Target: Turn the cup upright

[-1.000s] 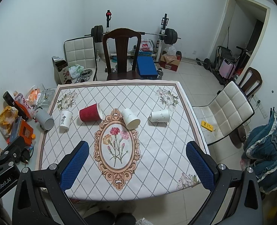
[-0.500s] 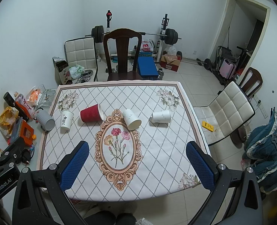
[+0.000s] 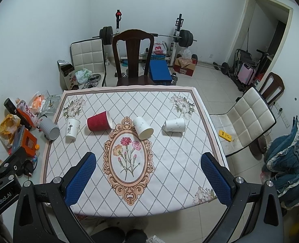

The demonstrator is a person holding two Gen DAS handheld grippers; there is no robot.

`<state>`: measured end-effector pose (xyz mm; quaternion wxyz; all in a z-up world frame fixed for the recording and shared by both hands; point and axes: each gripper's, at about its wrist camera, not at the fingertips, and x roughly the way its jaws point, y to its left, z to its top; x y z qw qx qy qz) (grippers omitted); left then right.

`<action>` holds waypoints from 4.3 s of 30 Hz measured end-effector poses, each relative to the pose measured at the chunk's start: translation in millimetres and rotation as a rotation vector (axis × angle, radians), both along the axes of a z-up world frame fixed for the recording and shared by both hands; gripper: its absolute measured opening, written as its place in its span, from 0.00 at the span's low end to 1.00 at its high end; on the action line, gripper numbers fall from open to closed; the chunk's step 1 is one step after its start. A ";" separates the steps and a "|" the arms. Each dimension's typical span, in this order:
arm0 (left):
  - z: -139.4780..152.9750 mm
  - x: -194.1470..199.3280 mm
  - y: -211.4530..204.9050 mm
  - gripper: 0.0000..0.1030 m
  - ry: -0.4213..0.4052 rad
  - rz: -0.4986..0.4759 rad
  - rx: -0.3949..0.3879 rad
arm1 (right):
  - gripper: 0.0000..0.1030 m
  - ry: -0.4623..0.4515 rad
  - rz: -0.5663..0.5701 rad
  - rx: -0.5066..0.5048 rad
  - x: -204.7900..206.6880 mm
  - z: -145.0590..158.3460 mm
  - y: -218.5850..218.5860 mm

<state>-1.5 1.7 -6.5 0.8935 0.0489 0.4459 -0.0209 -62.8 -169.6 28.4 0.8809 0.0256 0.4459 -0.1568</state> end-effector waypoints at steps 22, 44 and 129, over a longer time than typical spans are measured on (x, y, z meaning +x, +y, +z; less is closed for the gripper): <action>-1.3 1.6 3.2 1.00 0.001 0.019 0.011 | 1.00 0.004 0.009 0.022 2.6 -11.9 -2.2; -172.3 129.7 61.6 1.00 0.277 0.133 0.176 | 1.00 0.344 0.044 0.175 122.0 -211.3 4.7; -330.6 124.5 -98.4 0.54 0.696 -0.067 -0.178 | 0.87 0.620 -0.197 0.152 110.8 -365.9 -148.3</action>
